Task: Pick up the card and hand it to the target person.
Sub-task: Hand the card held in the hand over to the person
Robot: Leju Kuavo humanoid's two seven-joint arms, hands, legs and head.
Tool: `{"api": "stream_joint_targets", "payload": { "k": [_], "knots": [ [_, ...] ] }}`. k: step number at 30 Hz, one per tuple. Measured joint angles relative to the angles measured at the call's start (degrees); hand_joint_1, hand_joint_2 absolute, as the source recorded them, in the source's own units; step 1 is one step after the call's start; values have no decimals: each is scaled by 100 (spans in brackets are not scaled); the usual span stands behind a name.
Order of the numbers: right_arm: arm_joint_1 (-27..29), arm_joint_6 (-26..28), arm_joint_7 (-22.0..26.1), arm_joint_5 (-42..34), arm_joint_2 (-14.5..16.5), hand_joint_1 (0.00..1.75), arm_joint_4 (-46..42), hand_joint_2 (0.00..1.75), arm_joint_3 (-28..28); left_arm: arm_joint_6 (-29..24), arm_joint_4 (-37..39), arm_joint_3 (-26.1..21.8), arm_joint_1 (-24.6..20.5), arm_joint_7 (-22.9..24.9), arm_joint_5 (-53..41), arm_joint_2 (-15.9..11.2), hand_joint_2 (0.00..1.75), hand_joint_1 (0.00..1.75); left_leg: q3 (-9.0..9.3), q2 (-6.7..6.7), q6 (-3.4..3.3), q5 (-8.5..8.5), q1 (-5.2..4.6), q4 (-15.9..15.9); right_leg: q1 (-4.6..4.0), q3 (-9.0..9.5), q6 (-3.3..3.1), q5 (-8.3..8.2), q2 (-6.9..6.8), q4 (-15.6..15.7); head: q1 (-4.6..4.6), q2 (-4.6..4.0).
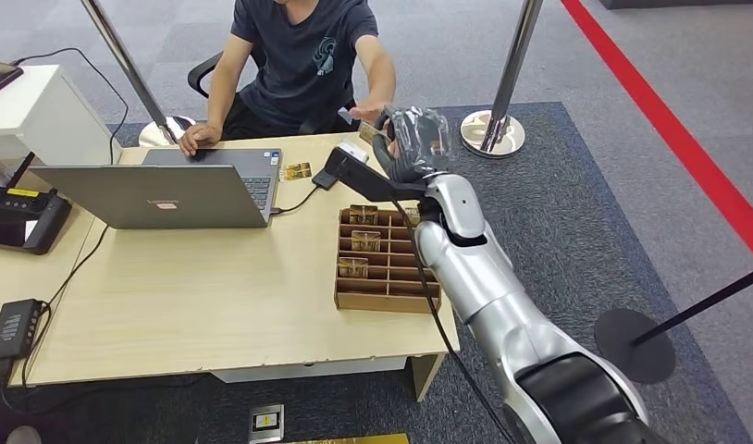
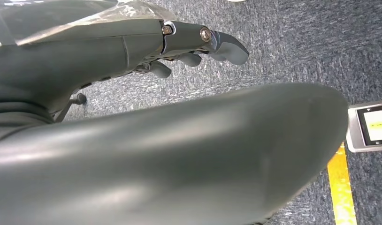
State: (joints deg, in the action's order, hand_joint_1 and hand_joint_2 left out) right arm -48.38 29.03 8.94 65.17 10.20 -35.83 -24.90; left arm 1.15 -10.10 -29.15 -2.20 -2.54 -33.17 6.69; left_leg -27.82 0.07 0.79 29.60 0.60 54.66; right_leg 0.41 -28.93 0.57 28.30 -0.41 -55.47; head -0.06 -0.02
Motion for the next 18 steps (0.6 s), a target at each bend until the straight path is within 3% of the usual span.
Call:
{"api": "stream_joint_targets", "payload": {
  "k": [18],
  "knots": [
    [-235,84,-90,236,322,175,706,175,-141,-112,2,-180,20,102,116,20,0,0,0,1,0,0,0,0,0,0,0,0,0,0,-1,0]
  ]
}}
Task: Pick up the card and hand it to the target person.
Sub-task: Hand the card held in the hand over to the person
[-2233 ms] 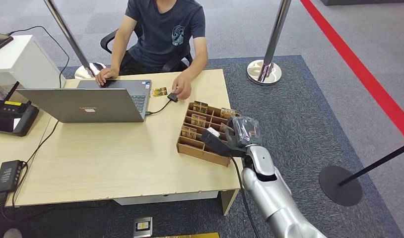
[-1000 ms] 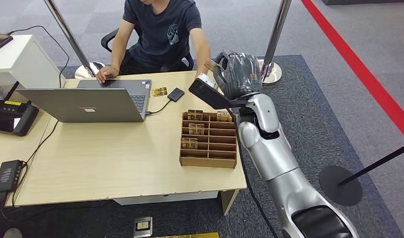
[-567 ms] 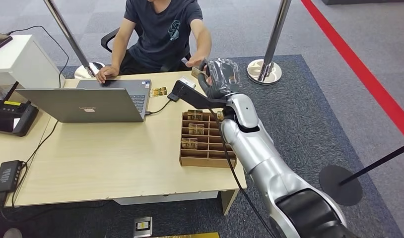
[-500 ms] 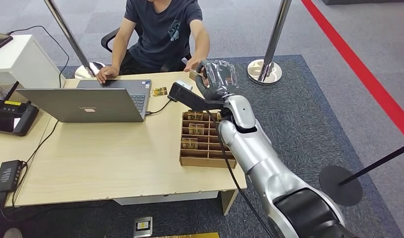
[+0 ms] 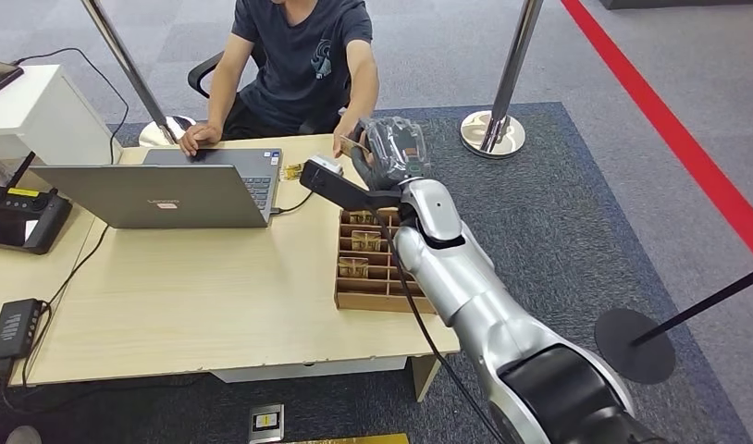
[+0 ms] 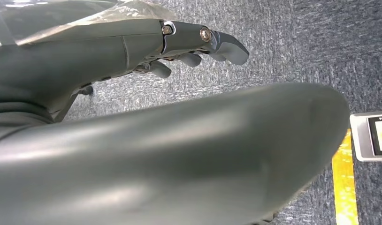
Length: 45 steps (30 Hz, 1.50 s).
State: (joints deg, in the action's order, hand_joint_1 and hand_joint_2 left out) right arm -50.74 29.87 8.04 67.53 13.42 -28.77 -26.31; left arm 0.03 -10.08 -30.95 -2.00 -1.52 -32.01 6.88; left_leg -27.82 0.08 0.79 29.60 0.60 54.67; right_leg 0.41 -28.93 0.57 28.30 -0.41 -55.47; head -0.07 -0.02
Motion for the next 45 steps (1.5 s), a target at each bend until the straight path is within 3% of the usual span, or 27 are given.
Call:
{"api": "stream_joint_targets", "payload": {
  "k": [2,6,15,19,23,26,35,40,45],
  "knots": [
    [-10,4,-21,12,16,175,30,175,-4,-2,0,-3,0,7,-10,0,0,0,0,0,0,0,0,0,0,0,0,0,0,0,1,0],
    [-28,-4,-37,14,47,2,68,175,-7,-9,0,-10,-1,5,-21,0,0,0,0,0,0,0,0,0,0,0,0,0,0,0,1,0],
    [92,52,142,-315,40,0,-167,175,-5,-55,0,-80,-2,5,-4,10,0,0,0,-1,0,0,0,0,0,-1,0,0,0,2,1,0],
    [175,53,174,-360,20,0,-355,0,-5,-59,0,-97,-3,8,-3,24,0,0,0,-1,0,0,0,0,0,-2,0,0,0,2,0,0],
    [342,118,318,-587,-10,0,-631,0,10,-81,0,-108,-3,31,33,36,0,0,1,-1,0,0,0,1,0,-3,0,0,0,3,1,0],
    [836,249,385,-796,-118,0,-1393,0,18,-119,0,-150,2,39,73,53,0,0,1,2,-1,1,1,1,-1,-2,1,1,0,6,1,0],
    [3736,912,435,-1161,-750,0,-4577,0,427,-137,0,-289,41,-100,100,79,0,0,-2,6,-7,22,1,0,-2,2,8,15,-1,22,1,0],
    [5226,946,597,-1716,-843,0,-5503,0,988,-154,0,-360,45,-113,62,79,0,0,-3,3,-5,27,1,-2,-1,1,8,19,-1,22,1,0],
    [5976,643,329,-1579,-792,0,-5925,0,1334,-147,0,-380,34,-61,16,79,0,0,1,1,-4,26,2,-3,-1,3,8,20,-1,21,2,0]
  ]
}}
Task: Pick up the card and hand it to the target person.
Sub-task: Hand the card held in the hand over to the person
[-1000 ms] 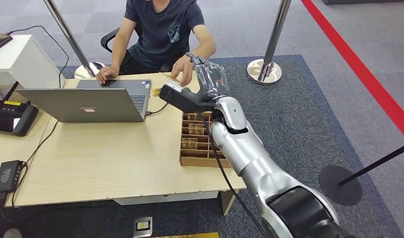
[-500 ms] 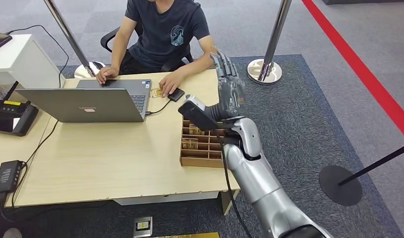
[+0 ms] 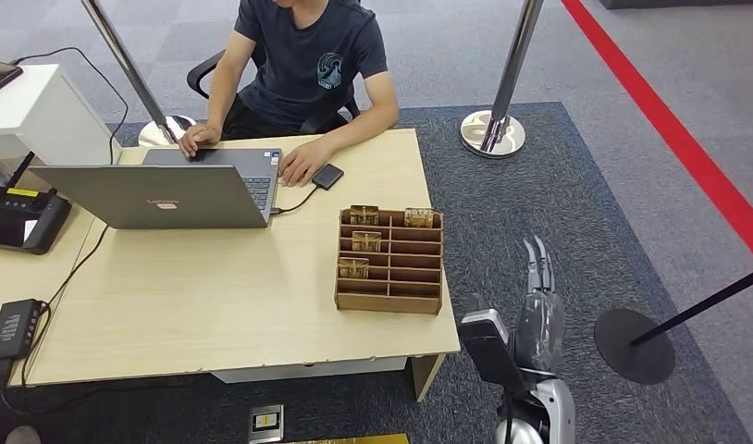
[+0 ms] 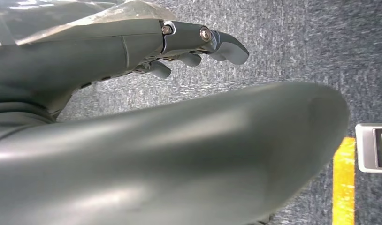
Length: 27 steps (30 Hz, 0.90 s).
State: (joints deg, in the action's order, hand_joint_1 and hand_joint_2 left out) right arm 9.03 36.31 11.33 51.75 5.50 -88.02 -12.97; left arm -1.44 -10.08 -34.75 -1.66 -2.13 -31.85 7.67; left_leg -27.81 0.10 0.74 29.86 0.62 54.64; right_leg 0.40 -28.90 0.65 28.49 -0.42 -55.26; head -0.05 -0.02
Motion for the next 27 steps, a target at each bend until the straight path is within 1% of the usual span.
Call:
{"api": "stream_joint_targets", "payload": {
  "k": [3,5,7,10,11,12,14,17,19,23,27],
  "knots": [
    [243,-302,-217,-119,105,0,53,0,240,-4,0,-8,-6,63,-19,0,0,0,1,-1,1,-1,0,0,0,2,0,0,0,-1,-1,0],
    [240,-440,-239,-370,164,0,469,0,505,-12,0,-16,-19,97,-32,0,0,0,4,-1,1,-2,1,-1,-1,6,-1,-1,0,-1,-1,0],
    [51,-562,-80,-753,181,0,1396,0,911,-15,0,-28,-29,106,-71,0,0,0,7,0,0,-2,0,0,-2,12,1,-2,0,0,-1,0],
    [-399,-818,391,-1521,138,0,3258,0,1681,-16,0,-42,-29,92,-154,-2,0,0,8,3,-4,-3,-4,1,2,15,4,-3,0,1,1,0],
    [-528,-932,428,-1699,116,0,3825,0,1919,-21,0,-44,-28,82,-177,-3,0,0,7,4,-5,-3,-5,2,4,15,4,-3,0,2,1,0],
    [-636,-1089,347,-1821,94,0,4338,0,2134,-33,0,-46,-28,72,-197,-5,0,0,7,4,-5,-3,-6,3,4,14,4,-3,0,2,0,0],
    [-775,-1405,-13,-1963,58,0,5195,0,2489,-75,0,-48,-29,63,-229,-7,0,0,6,5,-6,-2,-6,3,4,12,5,-3,0,2,-1,0],
    [-868,-1627,-363,-2019,32,0,6116,0,2858,-112,0,-50,-32,63,-251,-7,0,0,2,2,-3,0,-3,1,6,7,2,0,0,0,-2,0],
    [-936,-1749,-575,-2024,19,0,6513,0,3001,-128,0,-51,-36,67,-260,-7,0,0,3,1,-2,0,0,1,6,6,-1,1,0,0,-1,0],
    [-1029,-2221,-1283,-2066,3,0,7057,0,3205,-191,0,-52,-39,84,-308,-9,0,0,4,1,-2,0,3,0,4,7,-1,1,0,-1,-1,0],
    [-1073,-2535,-1627,-2115,42,0,7328,0,3315,-129,-2,-51,-54,161,-466,-33,0,0,6,0,-1,-1,2,0,1,8,-2,1,0,-3,-1,0]
  ]
}}
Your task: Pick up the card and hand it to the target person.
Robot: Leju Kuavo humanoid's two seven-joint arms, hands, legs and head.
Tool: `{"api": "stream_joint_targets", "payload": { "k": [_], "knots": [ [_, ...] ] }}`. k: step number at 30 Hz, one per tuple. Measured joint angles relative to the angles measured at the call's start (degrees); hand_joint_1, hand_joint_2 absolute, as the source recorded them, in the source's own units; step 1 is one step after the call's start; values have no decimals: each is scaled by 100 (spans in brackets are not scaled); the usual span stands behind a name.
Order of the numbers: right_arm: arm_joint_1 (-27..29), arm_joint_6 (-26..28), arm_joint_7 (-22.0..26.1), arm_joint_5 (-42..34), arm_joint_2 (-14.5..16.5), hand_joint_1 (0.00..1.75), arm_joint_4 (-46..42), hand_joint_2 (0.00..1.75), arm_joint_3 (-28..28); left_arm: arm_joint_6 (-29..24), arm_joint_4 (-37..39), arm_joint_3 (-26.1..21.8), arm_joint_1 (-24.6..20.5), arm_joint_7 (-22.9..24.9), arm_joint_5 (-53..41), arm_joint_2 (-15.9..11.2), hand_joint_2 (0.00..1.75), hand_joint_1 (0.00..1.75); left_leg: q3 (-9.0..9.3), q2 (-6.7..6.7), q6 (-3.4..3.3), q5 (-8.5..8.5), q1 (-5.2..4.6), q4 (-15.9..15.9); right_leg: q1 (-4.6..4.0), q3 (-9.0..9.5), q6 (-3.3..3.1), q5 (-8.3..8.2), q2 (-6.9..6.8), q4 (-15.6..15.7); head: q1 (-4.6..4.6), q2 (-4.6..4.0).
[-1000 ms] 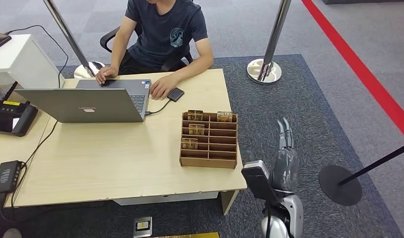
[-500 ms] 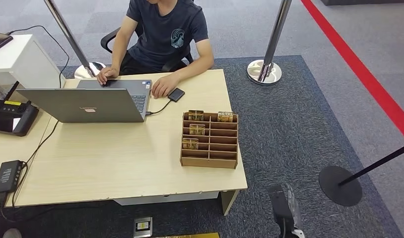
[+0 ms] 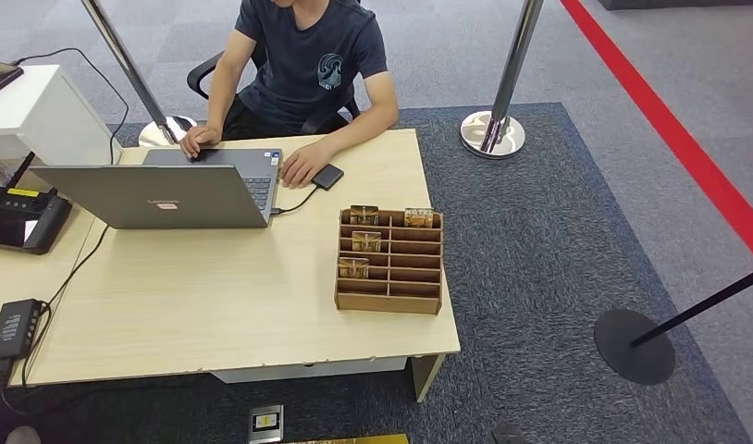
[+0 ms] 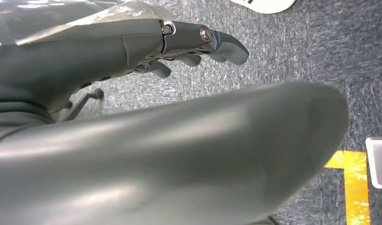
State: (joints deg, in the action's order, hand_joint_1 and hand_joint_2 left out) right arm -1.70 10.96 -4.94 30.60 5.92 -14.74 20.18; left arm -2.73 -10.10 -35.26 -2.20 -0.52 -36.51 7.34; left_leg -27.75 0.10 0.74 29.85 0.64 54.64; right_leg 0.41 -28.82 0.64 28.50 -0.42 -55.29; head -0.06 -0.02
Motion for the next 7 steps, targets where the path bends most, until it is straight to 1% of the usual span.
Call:
{"api": "stream_joint_targets", "payload": {
  "k": [3,7],
  "knots": [
    [-36,-157,-199,-5,45,0,122,0,43,61,0,8,-14,67,-93,-19,0,0,1,0,0,0,-1,0,0,1,0,0,0,0,0,0],
    [-69,-242,-304,12,87,0,221,0,73,92,0,16,-37,107,-128,-36,175,0,0,0,0,0,-1,0,0,1,0,0,0,0,0,0]
  ]
}}
